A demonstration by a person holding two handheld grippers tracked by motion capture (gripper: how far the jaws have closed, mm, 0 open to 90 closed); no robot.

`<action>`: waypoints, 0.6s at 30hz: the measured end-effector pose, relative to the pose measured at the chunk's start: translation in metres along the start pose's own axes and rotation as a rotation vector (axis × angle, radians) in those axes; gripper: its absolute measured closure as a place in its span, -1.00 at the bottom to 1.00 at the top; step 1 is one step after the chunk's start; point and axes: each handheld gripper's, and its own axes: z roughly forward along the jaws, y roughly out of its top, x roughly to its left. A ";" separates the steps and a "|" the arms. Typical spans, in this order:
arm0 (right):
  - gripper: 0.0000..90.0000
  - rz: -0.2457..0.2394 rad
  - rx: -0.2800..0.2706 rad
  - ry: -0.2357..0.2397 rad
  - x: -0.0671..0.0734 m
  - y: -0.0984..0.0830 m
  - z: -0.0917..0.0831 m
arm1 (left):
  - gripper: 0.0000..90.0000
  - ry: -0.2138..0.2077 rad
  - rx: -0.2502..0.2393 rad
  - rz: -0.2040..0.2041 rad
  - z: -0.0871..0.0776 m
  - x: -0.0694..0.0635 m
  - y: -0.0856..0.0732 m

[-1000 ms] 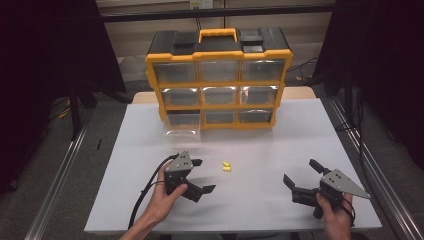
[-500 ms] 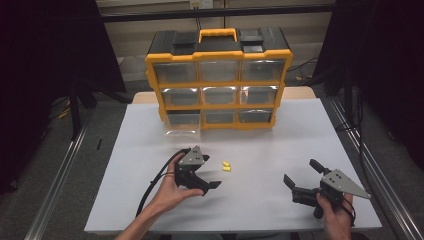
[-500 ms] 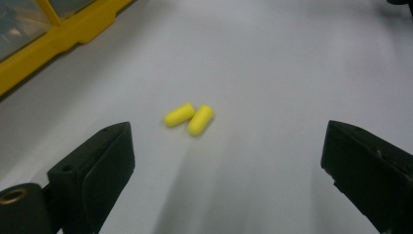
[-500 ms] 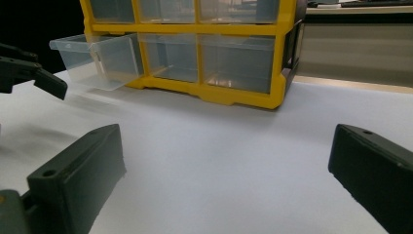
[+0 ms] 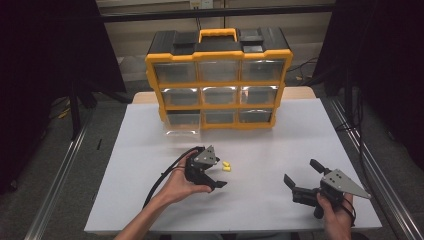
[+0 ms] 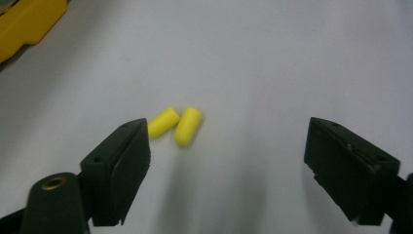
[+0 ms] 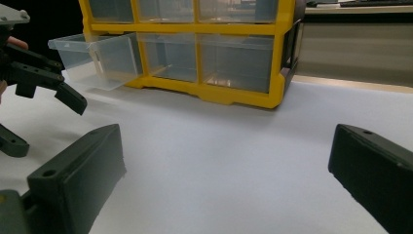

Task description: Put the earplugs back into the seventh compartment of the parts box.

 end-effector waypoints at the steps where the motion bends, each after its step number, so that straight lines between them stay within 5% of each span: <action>1: -1.00 0.000 -0.001 0.000 0.000 0.000 0.000 | -0.58 -0.004 -0.005 -0.001 0.002 0.001 0.001; 8: -1.00 -0.003 0.004 0.004 0.000 0.000 0.000 | -0.51 -0.012 0.056 0.017 0.009 0.008 0.010; 18: -1.00 -0.001 0.007 0.005 0.000 0.000 0.000 | -0.11 -0.052 0.090 0.022 0.016 0.015 0.018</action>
